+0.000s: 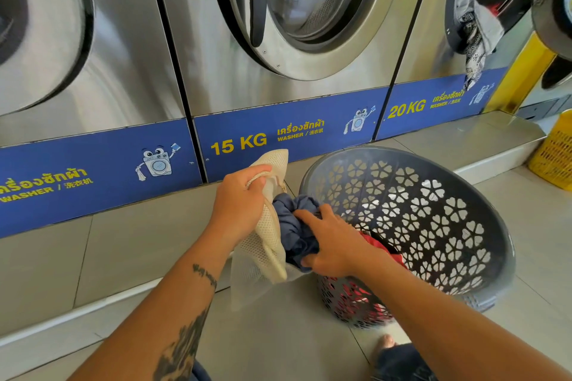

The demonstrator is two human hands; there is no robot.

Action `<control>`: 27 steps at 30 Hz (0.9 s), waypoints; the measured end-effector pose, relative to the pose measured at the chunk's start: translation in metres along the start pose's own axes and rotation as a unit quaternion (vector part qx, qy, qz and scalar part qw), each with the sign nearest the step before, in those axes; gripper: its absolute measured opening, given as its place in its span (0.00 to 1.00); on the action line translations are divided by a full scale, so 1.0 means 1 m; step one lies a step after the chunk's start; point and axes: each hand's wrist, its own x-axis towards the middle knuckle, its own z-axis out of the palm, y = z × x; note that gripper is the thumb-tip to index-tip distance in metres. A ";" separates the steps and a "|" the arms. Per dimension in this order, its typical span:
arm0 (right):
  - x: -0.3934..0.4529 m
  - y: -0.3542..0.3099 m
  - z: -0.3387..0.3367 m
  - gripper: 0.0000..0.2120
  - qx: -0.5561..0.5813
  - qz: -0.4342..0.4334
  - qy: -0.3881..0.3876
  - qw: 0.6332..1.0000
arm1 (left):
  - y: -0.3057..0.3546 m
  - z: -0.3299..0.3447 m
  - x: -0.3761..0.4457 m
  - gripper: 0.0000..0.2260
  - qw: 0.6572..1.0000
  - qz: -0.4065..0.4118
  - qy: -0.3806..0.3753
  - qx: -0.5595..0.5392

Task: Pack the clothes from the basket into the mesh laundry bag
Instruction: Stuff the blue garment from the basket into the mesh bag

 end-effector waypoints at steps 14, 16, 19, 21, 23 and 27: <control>0.007 -0.040 -0.007 0.25 0.132 -0.126 0.077 0.980 | 0.005 -0.002 -0.001 0.15 1.000 -0.003 -0.002 -0.014; 0.006 -0.041 -0.003 0.27 0.131 -0.114 -0.003 0.985 | 0.004 -0.005 -0.001 0.14 1.000 -0.002 0.000 -0.009; 0.004 -0.034 -0.002 0.26 -0.005 -0.114 0.009 0.993 | -0.001 -0.012 -0.001 0.14 1.000 -0.014 0.001 0.003; 0.003 -0.032 -0.003 0.24 -0.101 -0.150 0.069 0.981 | -0.002 -0.015 -0.001 0.14 1.000 -0.014 0.000 0.002; 0.001 -0.029 -0.001 0.25 -0.171 -0.165 0.094 0.967 | -0.003 -0.017 -0.001 0.14 1.000 -0.008 -0.001 0.001; -0.002 -0.022 0.005 0.25 -0.182 -0.142 0.113 0.966 | -0.005 -0.021 -0.002 0.14 1.000 -0.010 0.006 -0.012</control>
